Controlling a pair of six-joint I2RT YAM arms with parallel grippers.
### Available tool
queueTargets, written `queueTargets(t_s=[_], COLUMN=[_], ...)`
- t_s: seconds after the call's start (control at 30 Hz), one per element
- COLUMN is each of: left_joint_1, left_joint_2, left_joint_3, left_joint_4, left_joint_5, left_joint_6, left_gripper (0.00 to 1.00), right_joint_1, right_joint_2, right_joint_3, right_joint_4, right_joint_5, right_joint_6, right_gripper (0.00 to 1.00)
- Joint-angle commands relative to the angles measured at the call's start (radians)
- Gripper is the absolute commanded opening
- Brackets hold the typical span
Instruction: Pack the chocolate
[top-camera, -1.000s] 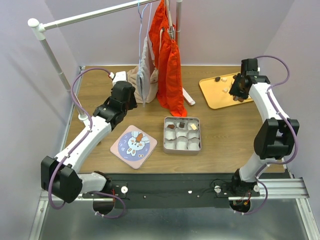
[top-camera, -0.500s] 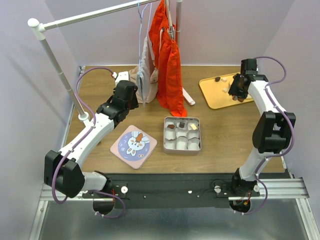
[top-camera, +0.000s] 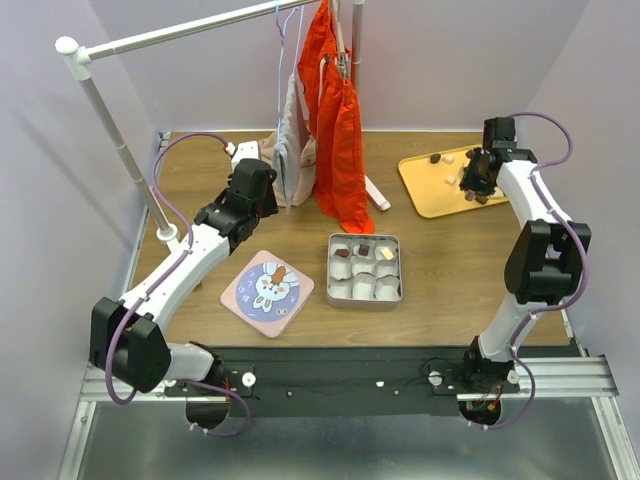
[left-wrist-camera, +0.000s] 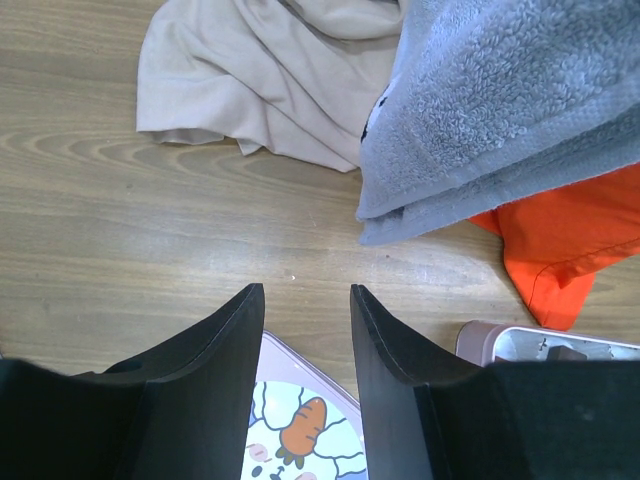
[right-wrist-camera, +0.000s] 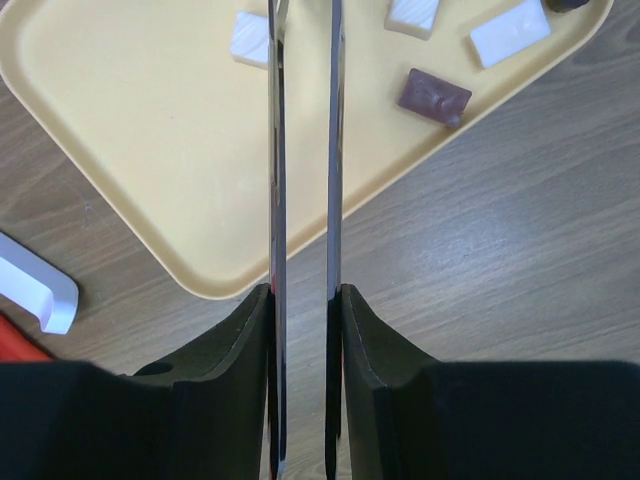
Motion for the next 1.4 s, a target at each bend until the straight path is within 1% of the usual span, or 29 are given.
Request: queueTargets(t_s=[0.0,0.1,0.2,0.23,0.3,0.33,0.47,0.57,0.63,0.67,0.73,0.77,0.8,0.83,0.87,0.97,1.13,1.17,1.37], left_joint_1=[0.007,0.007,0.007,0.007,0.009,0.010,0.012,0.012,0.010,0.012,0.012,0.012,0.012,0.012,0.012,0.012,0.012,0.012,0.014], left_joint_2=[-0.022,-0.041,-0.059,-0.070,-0.074,-0.078,-0.082,-0.093,-0.093,-0.088,-0.085,-0.084,-0.085,-0.085,-0.090,-0.102,-0.122,-0.122,-0.124], left_joint_3=[0.018,0.007,-0.003,-0.005,-0.011,-0.010,0.003,0.000,-0.007,-0.007,-0.003,-0.003,-0.002,-0.002,0.000,0.006,0.001,0.001,0.000], left_joint_4=[0.008,0.008,0.005,0.007,0.010,0.007,0.001,0.008,0.016,0.016,0.015,0.018,0.015,0.015,0.010,-0.001,-0.008,-0.013,-0.018], left_joint_5=[-0.006,-0.008,-0.012,-0.012,-0.014,-0.012,0.003,0.014,0.025,0.029,0.040,0.042,0.040,0.037,0.034,0.023,0.003,-0.001,-0.004], left_joint_6=[-0.004,-0.006,-0.006,-0.006,-0.003,0.000,-0.004,-0.023,-0.030,-0.033,-0.044,-0.046,-0.047,-0.047,-0.047,-0.047,-0.049,-0.049,-0.049], left_gripper=[0.49,0.49,0.49,0.49,0.49,0.49,0.49,0.49,0.49,0.49,0.49,0.49,0.49,0.49,0.49,0.49,0.49,0.49,0.49], right_joint_1=[-0.008,-0.006,-0.006,-0.006,-0.005,-0.003,0.027,0.055,0.064,0.110,0.141,0.191,0.227,0.265,0.346,0.450,0.527,0.559,0.681], right_joint_2=[-0.110,-0.193,-0.312,-0.375,-0.427,-0.455,-0.611,-0.659,-0.697,-0.708,-0.728,-0.731,-0.736,-0.739,-0.738,-0.739,-0.736,-0.736,-0.690], right_joint_3=[-0.005,-0.053,-0.091,-0.119,-0.143,-0.162,-0.189,-0.191,-0.202,-0.205,-0.231,-0.246,-0.260,-0.286,-0.295,-0.314,-0.334,-0.344,-0.352], right_joint_4=[0.024,0.015,-0.034,-0.064,-0.106,-0.159,-0.278,-0.358,-0.388,-0.394,-0.393,-0.390,-0.381,-0.370,-0.368,-0.382,-0.401,-0.399,-0.390], right_joint_5=[-0.035,-0.084,-0.121,-0.186,-0.242,-0.284,-0.377,-0.466,-0.489,-0.493,-0.524,-0.533,-0.533,-0.498,-0.477,-0.409,-0.406,-0.401,-0.320], right_joint_6=[0.002,0.006,0.005,0.000,-0.020,-0.027,-0.043,-0.029,-0.014,0.000,0.017,0.035,0.051,0.068,0.095,0.128,0.138,0.144,0.177], right_gripper=[0.26,0.25,0.25,0.25,0.25,0.25,0.25,0.25,0.25,0.25,0.25,0.26,0.26,0.25,0.25,0.25,0.25,0.25,0.25])
